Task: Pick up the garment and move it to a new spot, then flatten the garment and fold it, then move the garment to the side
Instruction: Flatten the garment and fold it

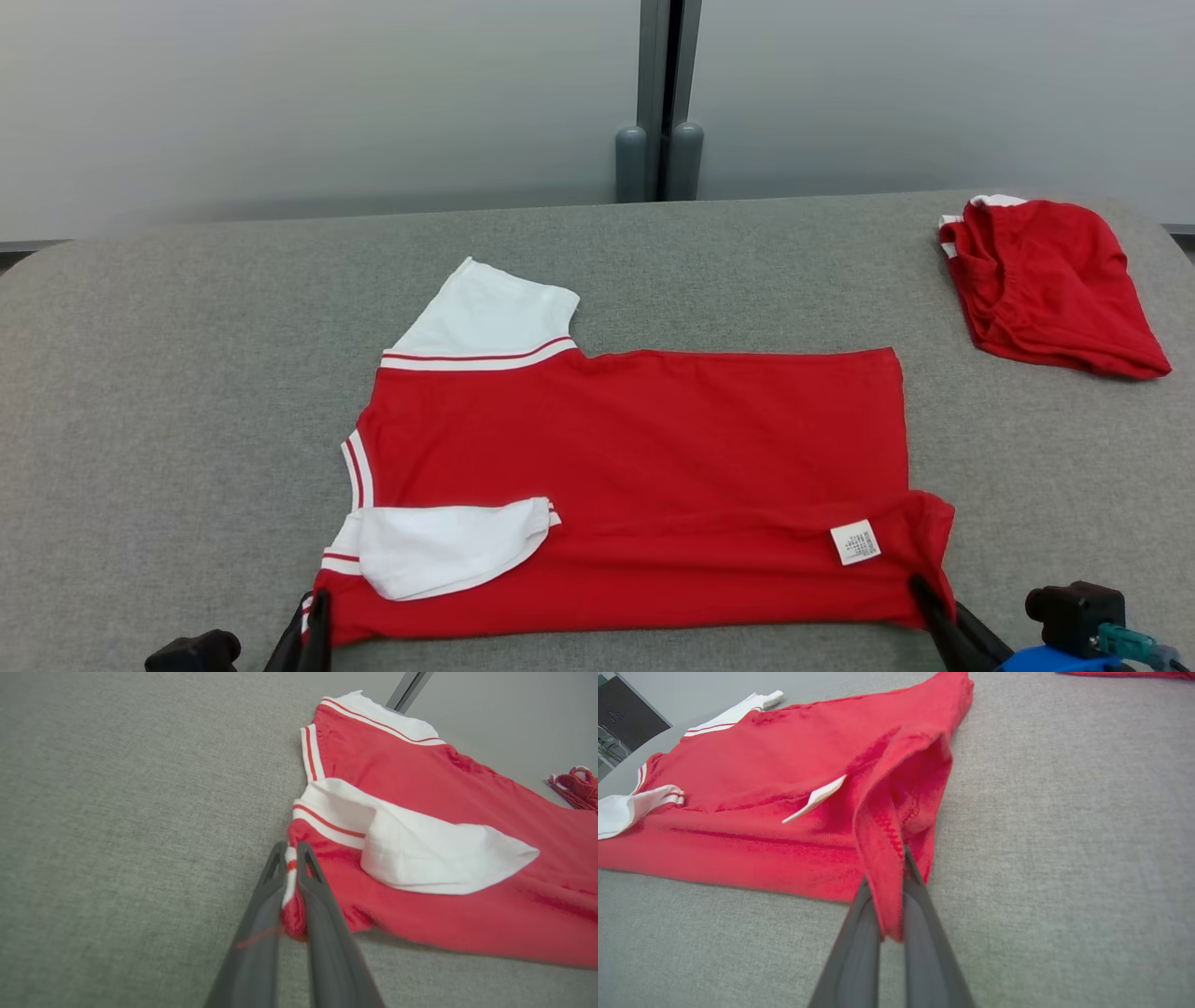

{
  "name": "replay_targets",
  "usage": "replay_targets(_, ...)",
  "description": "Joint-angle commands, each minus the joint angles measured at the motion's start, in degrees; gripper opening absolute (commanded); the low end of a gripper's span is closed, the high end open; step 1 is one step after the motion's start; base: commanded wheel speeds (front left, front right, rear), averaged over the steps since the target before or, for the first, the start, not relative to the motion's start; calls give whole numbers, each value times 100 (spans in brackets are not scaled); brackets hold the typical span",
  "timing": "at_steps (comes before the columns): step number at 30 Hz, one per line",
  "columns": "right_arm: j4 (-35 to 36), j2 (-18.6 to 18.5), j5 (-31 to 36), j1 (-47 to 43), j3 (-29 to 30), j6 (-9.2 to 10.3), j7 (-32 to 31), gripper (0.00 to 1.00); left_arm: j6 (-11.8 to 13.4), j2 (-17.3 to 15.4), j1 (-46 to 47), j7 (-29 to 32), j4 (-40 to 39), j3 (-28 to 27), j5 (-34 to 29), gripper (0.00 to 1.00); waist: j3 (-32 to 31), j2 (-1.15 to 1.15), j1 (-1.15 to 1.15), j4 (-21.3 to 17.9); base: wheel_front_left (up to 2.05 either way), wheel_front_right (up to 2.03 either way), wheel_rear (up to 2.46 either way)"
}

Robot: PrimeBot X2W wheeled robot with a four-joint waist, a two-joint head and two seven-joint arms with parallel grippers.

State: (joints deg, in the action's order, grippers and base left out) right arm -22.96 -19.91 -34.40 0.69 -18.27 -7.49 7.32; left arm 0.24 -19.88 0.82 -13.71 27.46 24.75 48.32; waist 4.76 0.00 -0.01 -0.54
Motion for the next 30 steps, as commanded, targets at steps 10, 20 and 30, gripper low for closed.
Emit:
replay_targets(10,392,445,574,12,744,-2,274,100,335,166,39,-149,-882,-733,-866,100,-118,0,1,8,0,0,0)
replay_targets(20,930,981,1379,278,1366,-2,762,100,155,739,-191,-152,-1926,-2114,-2393,100,-148,0,1,-44,0,0,0)
replay_targets(30,1673,1511,2120,-9,1745,-2,787,100,-182,1134,-302,-153,-2132,-2807,-3480,100,-54,0,1,-41,0,0,0)
